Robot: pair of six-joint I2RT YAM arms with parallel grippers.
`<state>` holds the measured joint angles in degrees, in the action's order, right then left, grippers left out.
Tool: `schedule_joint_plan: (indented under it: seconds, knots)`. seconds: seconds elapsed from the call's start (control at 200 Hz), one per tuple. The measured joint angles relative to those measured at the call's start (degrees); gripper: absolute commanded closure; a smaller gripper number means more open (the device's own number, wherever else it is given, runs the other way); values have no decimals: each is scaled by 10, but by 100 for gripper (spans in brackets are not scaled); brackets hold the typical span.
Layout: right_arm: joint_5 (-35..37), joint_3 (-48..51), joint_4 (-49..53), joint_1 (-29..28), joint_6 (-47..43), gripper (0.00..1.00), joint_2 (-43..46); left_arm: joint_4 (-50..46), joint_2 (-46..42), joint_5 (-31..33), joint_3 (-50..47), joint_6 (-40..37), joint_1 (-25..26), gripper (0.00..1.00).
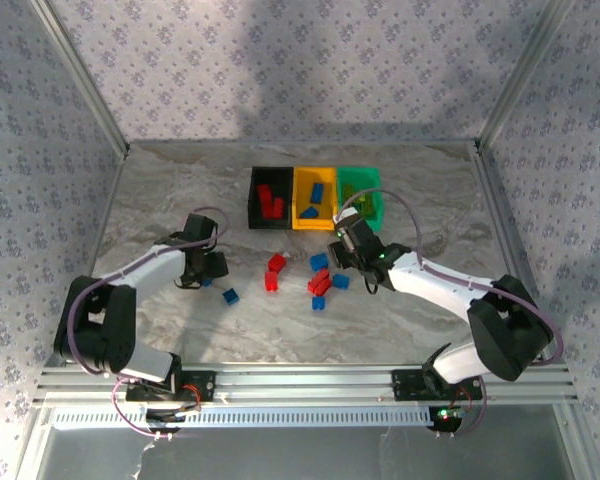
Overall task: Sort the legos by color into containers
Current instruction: Pick up the lego from the middle-left of the table, then place the lego in the container.
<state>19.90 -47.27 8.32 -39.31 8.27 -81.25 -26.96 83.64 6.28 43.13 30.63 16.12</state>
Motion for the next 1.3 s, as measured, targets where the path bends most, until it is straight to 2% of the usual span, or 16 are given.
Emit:
schedule_joint_plan:
  seconds: [0.015,0.035,0.07,0.155,0.195,0.445,0.57,0.73,0.76,0.84,1.044,1.299]
  knots:
    - [1,0,0,0,0,35,2,0,3,-1,0,-2,0,38]
    - [3,0,0,0,-2,35,4,0,7,-1,0,-2,0,44]
    - [5,0,0,0,-3,35,8,1,12,-4,0,-2,0,50]
    - [9,3,1,0,-4,35,22,1,13,-8,0,-6,0,51]
    - [9,3,2,0,-4,35,28,2,12,-9,0,-5,0,57]
    - [11,6,14,19,-7,34,69,12,-18,-37,0,-8,0,60]
    - [4,18,23,47,-6,34,98,15,-22,-55,5,-8,3,74]
    - [-19,50,27,92,-2,34,139,15,-22,-61,31,-11,25,75]
    - [-21,55,28,96,-2,34,144,15,-22,-61,37,-11,29,79]
    - [-29,68,28,105,1,34,158,15,-22,-61,49,-11,36,83]
    - [-48,83,26,123,9,33,174,3,-22,-59,85,-10,55,82]
    - [-64,92,17,127,15,33,175,-15,22,-50,223,-6,129,82]
